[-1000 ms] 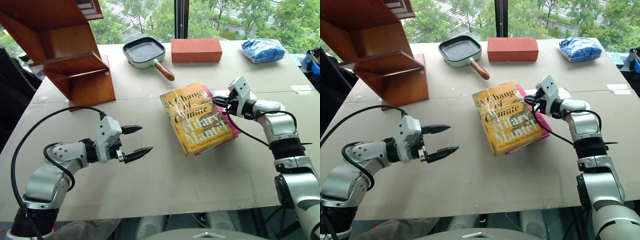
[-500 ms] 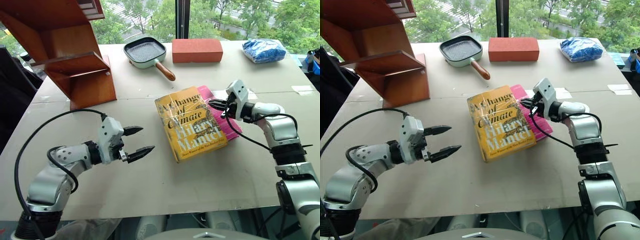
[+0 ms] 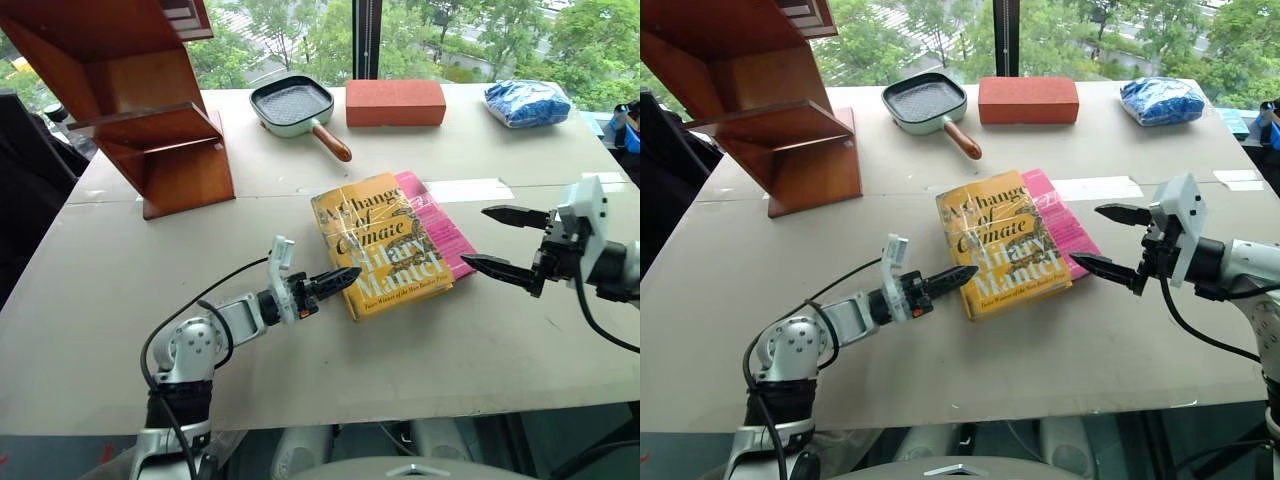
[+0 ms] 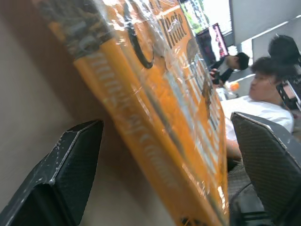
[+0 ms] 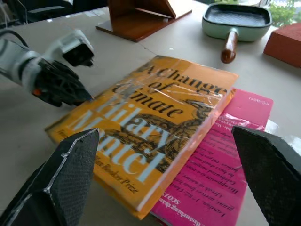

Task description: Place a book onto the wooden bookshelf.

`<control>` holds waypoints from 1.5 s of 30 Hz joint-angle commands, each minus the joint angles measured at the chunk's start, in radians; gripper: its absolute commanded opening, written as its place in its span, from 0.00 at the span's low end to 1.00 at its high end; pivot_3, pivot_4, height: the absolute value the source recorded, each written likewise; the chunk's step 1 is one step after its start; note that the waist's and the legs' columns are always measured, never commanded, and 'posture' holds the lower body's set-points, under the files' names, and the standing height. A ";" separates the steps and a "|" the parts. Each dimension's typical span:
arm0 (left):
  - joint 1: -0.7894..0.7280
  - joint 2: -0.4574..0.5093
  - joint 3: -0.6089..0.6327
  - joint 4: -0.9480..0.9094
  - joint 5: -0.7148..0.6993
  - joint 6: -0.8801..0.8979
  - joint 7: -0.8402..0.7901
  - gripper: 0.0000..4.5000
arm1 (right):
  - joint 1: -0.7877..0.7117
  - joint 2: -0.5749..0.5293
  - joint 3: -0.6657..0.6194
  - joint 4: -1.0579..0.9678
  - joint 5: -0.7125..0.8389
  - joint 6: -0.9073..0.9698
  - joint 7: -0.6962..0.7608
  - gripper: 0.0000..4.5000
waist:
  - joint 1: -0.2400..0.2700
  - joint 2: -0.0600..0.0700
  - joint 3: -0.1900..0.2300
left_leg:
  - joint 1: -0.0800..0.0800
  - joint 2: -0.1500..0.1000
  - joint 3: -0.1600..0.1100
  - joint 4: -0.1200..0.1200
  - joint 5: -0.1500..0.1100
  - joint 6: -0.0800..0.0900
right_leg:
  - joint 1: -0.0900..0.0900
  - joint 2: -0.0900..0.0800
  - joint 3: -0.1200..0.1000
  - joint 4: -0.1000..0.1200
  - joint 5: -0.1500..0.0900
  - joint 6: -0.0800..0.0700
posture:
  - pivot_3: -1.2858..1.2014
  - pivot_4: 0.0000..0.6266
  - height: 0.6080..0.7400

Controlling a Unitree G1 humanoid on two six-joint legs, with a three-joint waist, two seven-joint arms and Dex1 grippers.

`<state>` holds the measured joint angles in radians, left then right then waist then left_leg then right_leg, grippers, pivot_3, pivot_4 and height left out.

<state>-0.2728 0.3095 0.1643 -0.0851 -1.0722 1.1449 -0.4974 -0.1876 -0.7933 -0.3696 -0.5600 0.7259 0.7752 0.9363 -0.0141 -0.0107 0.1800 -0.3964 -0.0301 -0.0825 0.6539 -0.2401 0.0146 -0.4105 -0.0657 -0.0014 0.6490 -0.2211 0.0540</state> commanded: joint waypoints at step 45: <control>-0.431 1.124 -0.264 0.132 1.375 -1.019 -0.119 0.05 | -0.474 0.123 0.150 0.214 0.216 -0.058 -0.196 1.00 | -0.024 -0.007 0.007 | -0.004 0.002 0.011 -0.010 0.000 0.000 | -0.009 0.003 0.008 -0.003 0.000 0.000 | 0.52 0.24 1.00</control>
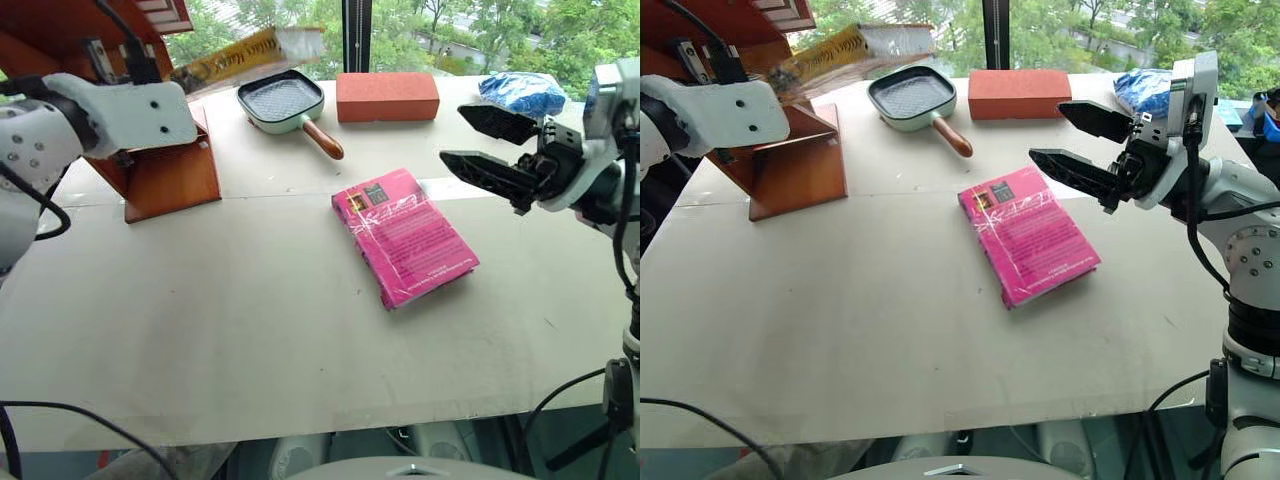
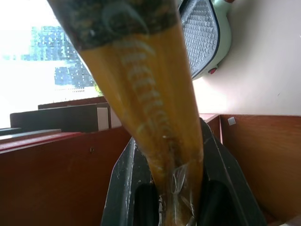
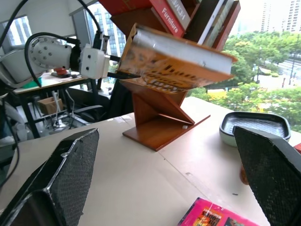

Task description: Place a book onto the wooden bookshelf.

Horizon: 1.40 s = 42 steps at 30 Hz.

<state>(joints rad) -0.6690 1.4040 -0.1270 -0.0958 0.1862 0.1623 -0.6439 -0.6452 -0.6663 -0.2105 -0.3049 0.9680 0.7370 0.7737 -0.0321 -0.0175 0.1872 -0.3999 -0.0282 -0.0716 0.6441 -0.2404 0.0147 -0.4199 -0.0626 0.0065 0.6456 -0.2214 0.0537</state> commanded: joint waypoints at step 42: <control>-0.258 -0.112 -0.029 0.495 0.464 -0.095 -0.080 0.05 | -0.001 0.029 -0.008 -0.092 -0.098 -0.033 -0.115 1.00 | -0.006 -0.004 0.003 | -0.001 0.012 0.013 0.010 0.000 0.000 | -0.007 0.011 0.009 0.014 0.003 -0.005 | 0.52 0.24 1.00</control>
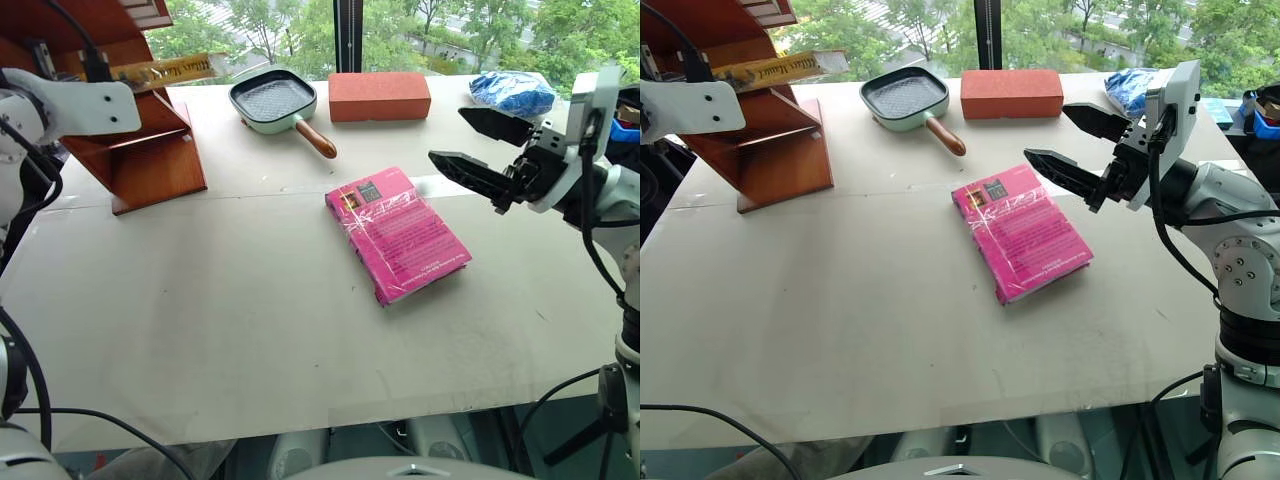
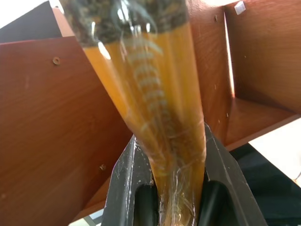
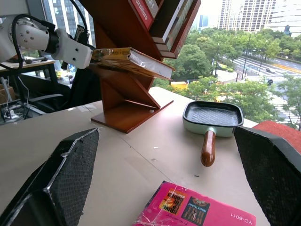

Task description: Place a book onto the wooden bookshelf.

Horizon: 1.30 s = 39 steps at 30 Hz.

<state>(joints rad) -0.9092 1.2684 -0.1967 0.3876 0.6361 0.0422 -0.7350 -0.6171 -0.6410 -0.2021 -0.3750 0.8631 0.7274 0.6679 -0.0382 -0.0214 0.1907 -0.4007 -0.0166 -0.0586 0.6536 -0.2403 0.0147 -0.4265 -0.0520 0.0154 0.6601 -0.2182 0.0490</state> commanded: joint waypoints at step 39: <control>0.029 -0.078 0.338 -0.200 -0.294 0.383 -0.175 0.99 | -0.079 0.038 -0.032 0.032 0.054 -0.050 -0.015 1.00 | 0.002 -0.001 -0.001 | -0.001 0.001 0.001 0.001 0.000 0.000 | -0.002 -0.001 0.001 0.002 0.000 0.000 | 0.52 0.24 1.00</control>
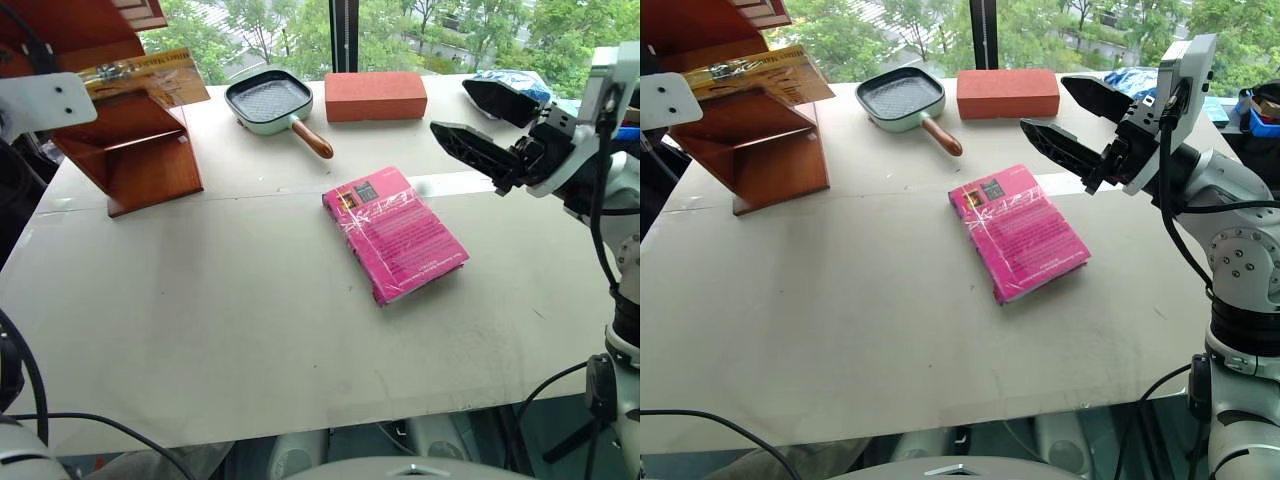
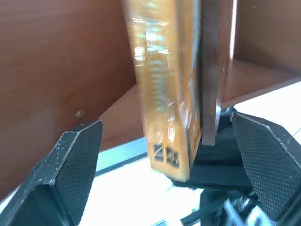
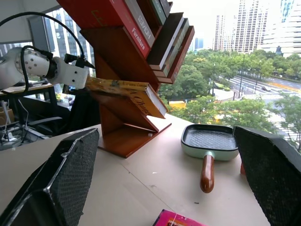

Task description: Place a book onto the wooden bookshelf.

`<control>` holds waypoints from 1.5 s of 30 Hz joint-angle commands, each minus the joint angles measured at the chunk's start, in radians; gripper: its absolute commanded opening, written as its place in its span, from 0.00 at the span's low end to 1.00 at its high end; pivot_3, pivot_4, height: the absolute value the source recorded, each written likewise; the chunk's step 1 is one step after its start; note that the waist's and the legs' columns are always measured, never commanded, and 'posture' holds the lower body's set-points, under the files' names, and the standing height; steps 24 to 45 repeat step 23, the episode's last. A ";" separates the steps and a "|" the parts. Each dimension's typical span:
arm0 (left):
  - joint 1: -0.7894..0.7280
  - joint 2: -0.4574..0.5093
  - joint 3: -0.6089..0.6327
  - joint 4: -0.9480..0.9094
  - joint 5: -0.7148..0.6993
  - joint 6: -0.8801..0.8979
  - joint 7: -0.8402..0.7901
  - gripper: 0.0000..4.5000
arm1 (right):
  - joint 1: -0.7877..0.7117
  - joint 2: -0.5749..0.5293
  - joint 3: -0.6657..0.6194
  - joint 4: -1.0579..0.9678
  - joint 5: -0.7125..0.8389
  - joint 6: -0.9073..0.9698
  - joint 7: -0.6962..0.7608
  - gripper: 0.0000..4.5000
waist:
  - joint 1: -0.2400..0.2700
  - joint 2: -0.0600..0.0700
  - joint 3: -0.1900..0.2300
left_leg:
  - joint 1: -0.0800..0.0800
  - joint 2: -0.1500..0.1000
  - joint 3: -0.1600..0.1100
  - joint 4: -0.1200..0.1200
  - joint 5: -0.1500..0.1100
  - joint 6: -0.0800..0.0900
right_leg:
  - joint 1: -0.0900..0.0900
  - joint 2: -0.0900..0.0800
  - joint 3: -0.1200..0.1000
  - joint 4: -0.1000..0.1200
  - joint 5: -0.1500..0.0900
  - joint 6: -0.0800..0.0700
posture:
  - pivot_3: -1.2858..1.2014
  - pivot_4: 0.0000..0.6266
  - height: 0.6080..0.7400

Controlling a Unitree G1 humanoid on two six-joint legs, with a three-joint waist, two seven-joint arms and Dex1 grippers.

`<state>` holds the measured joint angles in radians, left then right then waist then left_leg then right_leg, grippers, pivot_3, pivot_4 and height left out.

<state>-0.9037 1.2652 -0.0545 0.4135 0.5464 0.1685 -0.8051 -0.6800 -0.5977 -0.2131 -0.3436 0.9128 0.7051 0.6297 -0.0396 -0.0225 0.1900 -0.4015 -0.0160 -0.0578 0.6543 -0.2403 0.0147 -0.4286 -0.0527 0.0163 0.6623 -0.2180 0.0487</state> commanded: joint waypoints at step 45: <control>1.153 -0.869 0.298 -0.963 -0.722 0.307 -0.018 0.99 | 0.844 -0.035 -0.059 0.229 -0.454 -0.548 0.223 1.00 | 0.030 0.001 -0.007 | 0.021 0.003 0.005 0.005 -0.001 0.000 | 0.020 -0.002 0.005 -0.002 -0.006 0.000 | 0.52 0.24 1.00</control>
